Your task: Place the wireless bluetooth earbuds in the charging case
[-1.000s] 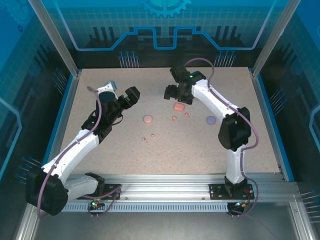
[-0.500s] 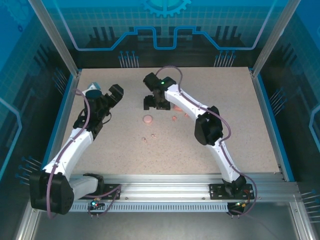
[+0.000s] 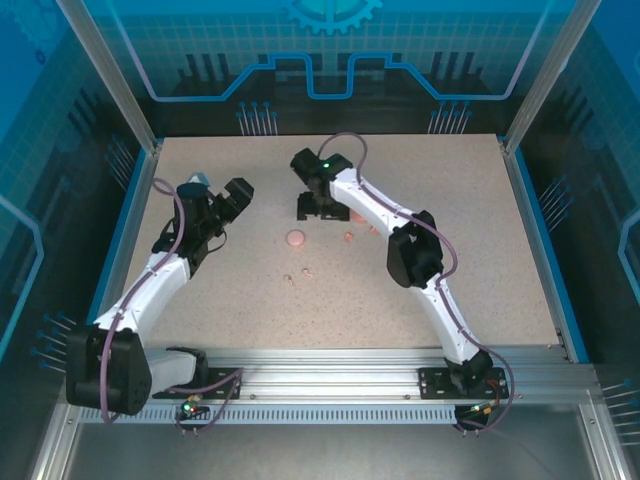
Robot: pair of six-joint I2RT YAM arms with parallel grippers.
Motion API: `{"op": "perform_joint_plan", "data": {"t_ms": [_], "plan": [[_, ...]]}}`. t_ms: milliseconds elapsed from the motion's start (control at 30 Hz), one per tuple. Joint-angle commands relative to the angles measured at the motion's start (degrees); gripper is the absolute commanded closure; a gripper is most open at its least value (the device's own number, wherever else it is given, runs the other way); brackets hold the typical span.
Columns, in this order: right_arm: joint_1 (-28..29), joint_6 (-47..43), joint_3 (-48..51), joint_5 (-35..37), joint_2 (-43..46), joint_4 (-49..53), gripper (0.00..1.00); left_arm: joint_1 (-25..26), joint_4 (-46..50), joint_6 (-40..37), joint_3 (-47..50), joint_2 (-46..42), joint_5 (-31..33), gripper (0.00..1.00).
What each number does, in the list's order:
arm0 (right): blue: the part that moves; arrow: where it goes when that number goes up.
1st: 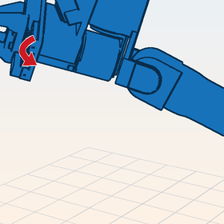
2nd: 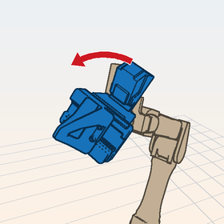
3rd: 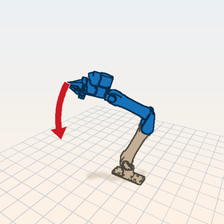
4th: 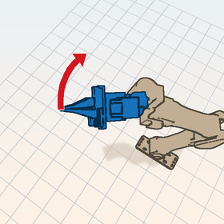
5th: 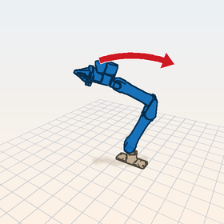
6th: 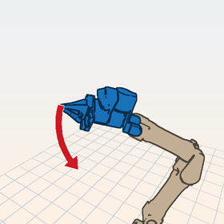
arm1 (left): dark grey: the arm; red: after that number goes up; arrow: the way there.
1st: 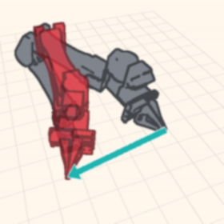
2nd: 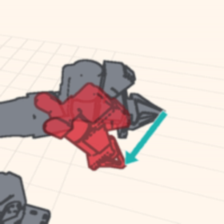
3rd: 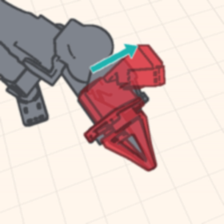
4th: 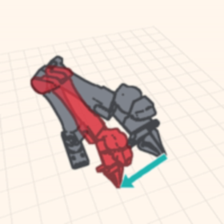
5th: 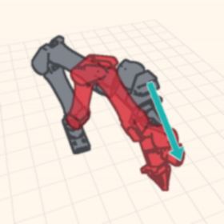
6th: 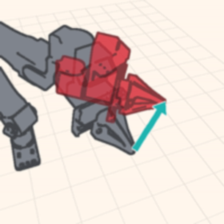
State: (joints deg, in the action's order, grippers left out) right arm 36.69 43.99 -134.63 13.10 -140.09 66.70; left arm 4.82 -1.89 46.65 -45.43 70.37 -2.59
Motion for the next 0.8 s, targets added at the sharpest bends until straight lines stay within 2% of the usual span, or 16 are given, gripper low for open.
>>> {"op": "perform_joint_plan", "data": {"t_ms": [0, 267, 467, 767], "plan": [[-4.2, 3.8, 0.6, 4.2, 3.5, 3.5, 0.09, 0.5, -1.5, 0.8, -1.3, 2.6, -4.7, 0.01], [-9.0, 6.5, -1.1, 2.7, 0.4, 3.8, 0.09, 4.5, -1.7, -0.4, -4.5, 6.0, -4.7, 0.01], [-9.3, 7.1, -2.7, 1.1, -2.2, 4.0, 0.09, 7.2, -1.7, -0.9, -6.8, 7.9, -4.0, 0.01], [-8.9, 8.8, -3.4, 2.4, -5.6, 4.4, 0.08, 10.3, -2.5, -0.6, -9.0, 10.6, -3.8, 0.01]]}}
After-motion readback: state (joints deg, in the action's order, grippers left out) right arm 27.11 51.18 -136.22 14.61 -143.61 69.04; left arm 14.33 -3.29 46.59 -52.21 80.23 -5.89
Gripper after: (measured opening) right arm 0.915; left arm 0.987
